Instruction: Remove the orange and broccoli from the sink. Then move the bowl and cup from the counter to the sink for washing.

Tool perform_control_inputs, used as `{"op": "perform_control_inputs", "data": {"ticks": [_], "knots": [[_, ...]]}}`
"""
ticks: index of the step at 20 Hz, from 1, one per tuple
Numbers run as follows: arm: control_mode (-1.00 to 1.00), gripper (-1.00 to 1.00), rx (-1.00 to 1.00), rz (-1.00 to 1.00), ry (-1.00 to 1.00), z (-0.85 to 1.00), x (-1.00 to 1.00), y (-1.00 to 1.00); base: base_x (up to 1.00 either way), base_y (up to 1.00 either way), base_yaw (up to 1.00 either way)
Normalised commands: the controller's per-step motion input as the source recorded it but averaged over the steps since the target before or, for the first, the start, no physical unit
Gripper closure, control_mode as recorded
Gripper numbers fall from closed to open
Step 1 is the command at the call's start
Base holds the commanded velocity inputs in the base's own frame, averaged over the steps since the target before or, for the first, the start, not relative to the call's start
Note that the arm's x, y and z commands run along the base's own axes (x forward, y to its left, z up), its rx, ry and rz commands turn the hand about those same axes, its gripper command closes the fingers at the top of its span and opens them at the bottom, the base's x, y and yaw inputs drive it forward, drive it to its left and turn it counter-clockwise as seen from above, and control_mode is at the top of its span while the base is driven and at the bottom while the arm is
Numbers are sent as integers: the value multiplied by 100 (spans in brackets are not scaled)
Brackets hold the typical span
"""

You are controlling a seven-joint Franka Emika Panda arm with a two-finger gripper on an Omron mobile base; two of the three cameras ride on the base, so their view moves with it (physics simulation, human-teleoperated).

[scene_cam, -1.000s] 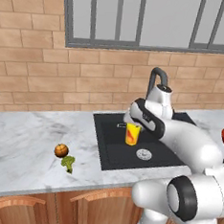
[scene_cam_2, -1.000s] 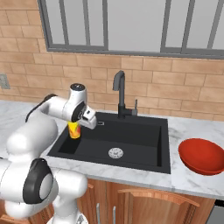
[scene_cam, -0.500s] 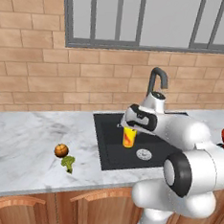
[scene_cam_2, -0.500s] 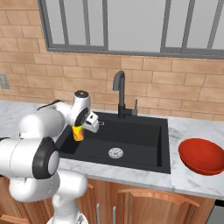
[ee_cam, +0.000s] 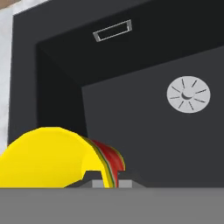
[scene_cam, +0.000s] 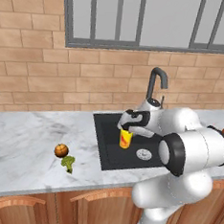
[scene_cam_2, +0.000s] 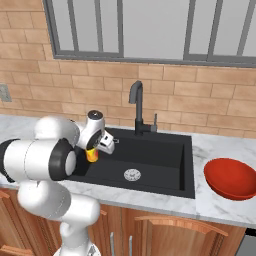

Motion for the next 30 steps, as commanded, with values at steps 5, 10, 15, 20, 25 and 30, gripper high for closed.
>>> {"op": "perform_control_inputs", "data": {"ticks": [5, 10, 15, 20, 25, 30], "knots": [[-100, 100, 0, 0, -4, -35, 30, 4, 0, 0, 0], [-100, 100, 0, 0, -4, -37, 30, 8, 0, 0, 0], [-100, 100, 1, 0, -6, -35, 30, 4, 0, 0, 0], [-100, 100, 5, 0, -7, -33, 24, 10, 0, 0, 0], [-100, 100, 10, 0, -4, -31, 17, 10, 0, 0, 0], [-100, 100, 3, 0, -6, -33, 19, 5, 0, 0, 0]]}}
